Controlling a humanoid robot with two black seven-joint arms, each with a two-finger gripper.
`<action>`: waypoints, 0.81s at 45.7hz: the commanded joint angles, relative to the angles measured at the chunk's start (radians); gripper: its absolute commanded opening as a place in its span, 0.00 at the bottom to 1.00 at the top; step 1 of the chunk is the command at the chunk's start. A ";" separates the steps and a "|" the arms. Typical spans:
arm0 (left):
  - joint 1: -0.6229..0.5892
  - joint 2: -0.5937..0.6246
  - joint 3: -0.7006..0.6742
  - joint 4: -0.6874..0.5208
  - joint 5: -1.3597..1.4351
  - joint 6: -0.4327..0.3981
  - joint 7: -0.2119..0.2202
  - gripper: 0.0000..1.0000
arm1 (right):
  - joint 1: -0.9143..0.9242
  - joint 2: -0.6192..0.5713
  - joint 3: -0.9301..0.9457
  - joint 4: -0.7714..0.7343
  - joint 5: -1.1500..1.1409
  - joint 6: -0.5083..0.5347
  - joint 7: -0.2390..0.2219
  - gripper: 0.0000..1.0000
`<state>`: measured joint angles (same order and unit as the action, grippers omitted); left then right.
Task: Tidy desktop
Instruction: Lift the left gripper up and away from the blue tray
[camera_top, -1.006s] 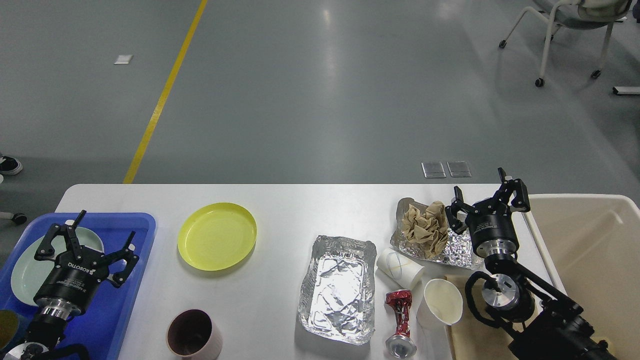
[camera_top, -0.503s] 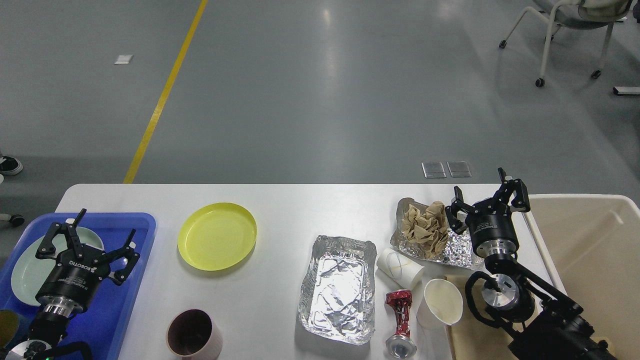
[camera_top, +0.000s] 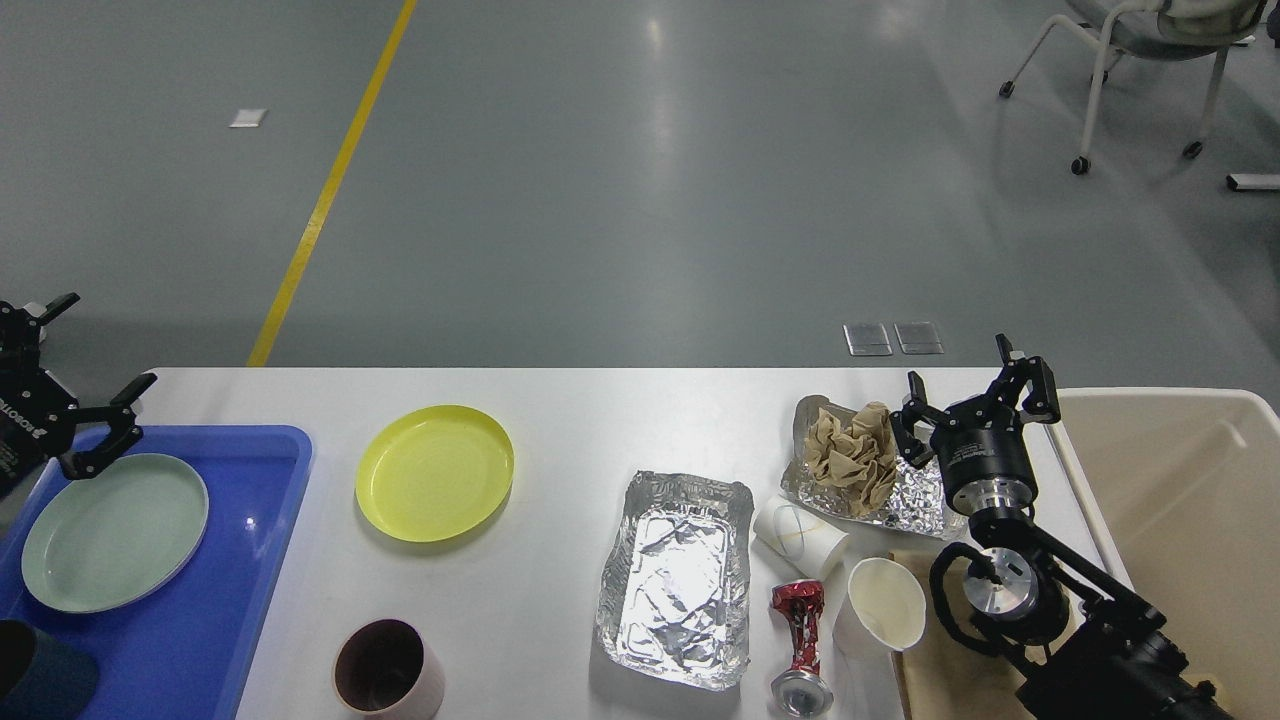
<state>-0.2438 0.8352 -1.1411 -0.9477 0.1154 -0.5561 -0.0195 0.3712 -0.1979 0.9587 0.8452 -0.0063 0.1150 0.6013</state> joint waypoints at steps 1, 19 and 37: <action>-0.100 0.099 0.170 0.026 0.001 -0.005 0.009 0.97 | 0.000 0.000 0.000 0.000 0.000 0.000 0.000 1.00; -0.745 0.318 0.935 0.026 0.001 -0.064 0.013 0.97 | 0.000 0.000 0.002 0.000 0.000 0.000 0.000 1.00; -1.618 0.092 1.977 0.026 0.010 -0.139 0.018 0.97 | 0.000 0.000 0.000 0.000 0.000 0.000 0.000 1.00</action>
<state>-1.6844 1.0582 0.5914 -0.9220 0.1225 -0.6884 -0.0013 0.3712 -0.1979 0.9591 0.8453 -0.0062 0.1150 0.6014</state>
